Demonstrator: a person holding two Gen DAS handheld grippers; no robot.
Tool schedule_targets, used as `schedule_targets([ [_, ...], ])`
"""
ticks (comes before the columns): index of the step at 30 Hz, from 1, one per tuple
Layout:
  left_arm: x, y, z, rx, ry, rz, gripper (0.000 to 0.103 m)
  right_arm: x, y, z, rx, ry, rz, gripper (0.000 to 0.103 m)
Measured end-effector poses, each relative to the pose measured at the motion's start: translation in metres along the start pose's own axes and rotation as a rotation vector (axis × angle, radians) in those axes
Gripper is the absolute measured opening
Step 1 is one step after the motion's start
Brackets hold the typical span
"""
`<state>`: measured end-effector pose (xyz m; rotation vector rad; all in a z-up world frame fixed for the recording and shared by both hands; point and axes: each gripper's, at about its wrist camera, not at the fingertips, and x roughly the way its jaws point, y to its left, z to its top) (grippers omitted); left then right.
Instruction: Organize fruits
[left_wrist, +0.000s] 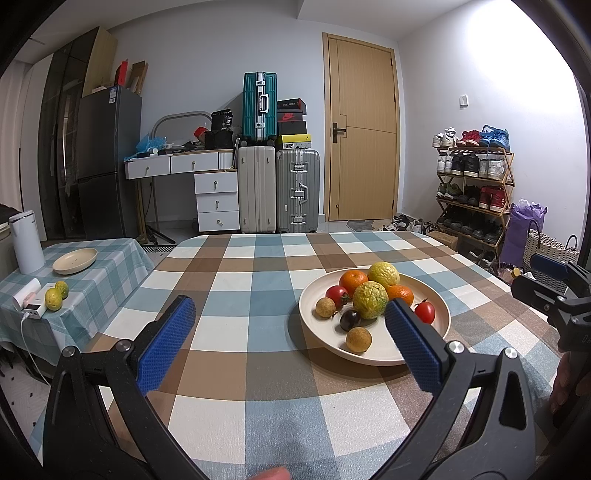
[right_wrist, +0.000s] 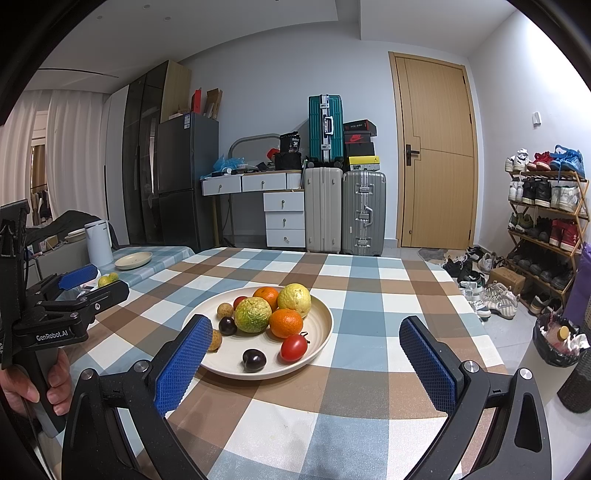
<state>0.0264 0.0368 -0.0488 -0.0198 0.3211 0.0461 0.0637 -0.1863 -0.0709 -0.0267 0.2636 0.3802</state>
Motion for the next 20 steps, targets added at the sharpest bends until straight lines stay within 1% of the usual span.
schedule_targets([
  [20, 0.0003, 0.0, 0.0, 0.002, 0.0, 0.001, 0.103, -0.0001, 0.0005, 0.0002, 0.001, 0.002, 0.001, 0.103],
])
